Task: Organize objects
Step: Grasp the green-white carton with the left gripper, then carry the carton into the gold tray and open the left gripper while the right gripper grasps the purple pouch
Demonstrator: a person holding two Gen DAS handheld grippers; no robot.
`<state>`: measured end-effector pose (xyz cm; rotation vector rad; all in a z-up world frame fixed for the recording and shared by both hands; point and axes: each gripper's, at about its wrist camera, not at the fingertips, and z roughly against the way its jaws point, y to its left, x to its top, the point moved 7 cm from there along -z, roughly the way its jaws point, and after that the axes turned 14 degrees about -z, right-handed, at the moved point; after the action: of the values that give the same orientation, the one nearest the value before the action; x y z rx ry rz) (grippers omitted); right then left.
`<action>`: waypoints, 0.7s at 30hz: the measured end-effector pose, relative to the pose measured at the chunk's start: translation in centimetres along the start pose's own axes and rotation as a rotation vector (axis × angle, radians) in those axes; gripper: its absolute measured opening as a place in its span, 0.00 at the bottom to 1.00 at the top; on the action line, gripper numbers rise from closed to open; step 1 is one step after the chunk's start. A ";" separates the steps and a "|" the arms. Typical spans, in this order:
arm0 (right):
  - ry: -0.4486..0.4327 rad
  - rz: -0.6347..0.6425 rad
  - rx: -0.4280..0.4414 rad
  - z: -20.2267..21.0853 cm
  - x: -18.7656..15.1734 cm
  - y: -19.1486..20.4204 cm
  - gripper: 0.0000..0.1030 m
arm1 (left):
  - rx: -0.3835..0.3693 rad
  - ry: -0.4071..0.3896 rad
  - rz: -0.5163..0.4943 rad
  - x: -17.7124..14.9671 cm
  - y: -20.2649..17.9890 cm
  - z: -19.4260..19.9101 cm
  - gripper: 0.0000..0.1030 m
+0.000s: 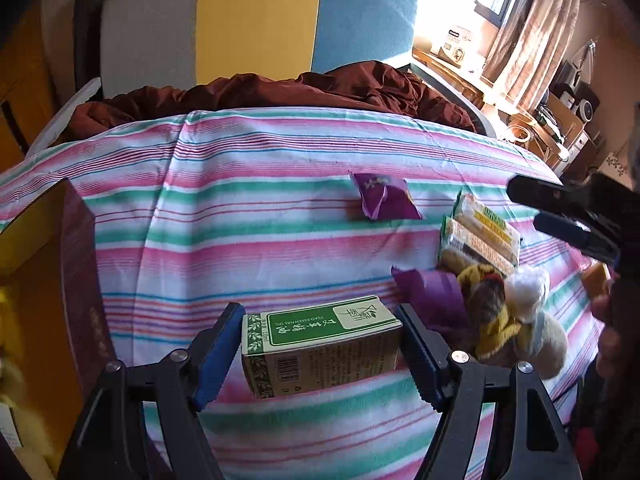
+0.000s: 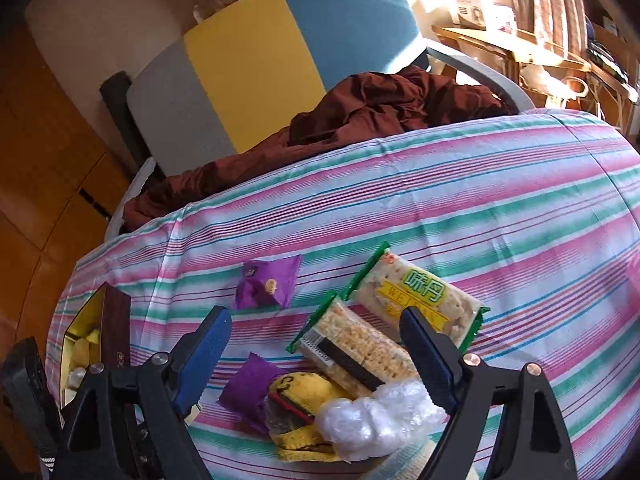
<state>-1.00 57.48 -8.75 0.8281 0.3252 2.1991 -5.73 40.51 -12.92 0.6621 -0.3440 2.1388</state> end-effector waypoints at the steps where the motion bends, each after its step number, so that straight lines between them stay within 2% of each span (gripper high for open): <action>1: 0.013 0.038 0.016 -0.3 -0.5 0.9 0.81 | 0.002 -0.004 -0.014 -0.8 -0.3 0.6 0.74; 3: 0.049 0.122 0.042 -0.9 -1.8 2.7 0.74 | -0.004 -0.008 -0.050 -2.3 -1.3 1.5 0.74; 5: 0.097 0.209 0.047 -1.8 -3.3 4.1 0.74 | -0.002 -0.019 -0.101 -3.9 -2.5 2.2 0.74; 9: 0.187 0.339 -0.037 -4.5 -6.1 5.0 0.73 | -0.010 -0.021 -0.194 -6.4 -4.6 2.4 0.74; 11: 0.180 0.382 -0.110 -5.2 -6.5 4.4 0.73 | 0.010 -0.047 -0.239 -6.9 -5.2 2.7 0.74; 15: 0.203 0.388 -0.169 -6.1 -6.6 3.1 0.73 | -0.012 -0.040 -0.219 -7.0 -5.1 2.4 0.74; 21: 0.206 0.421 -0.181 -6.4 -6.7 3.0 0.70 | -0.027 -0.031 -0.199 -7.7 -4.9 1.9 0.75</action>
<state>-3.44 50.73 -15.33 0.6109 0.0477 2.6681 2.63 37.54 -15.66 0.6855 -0.3098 1.9335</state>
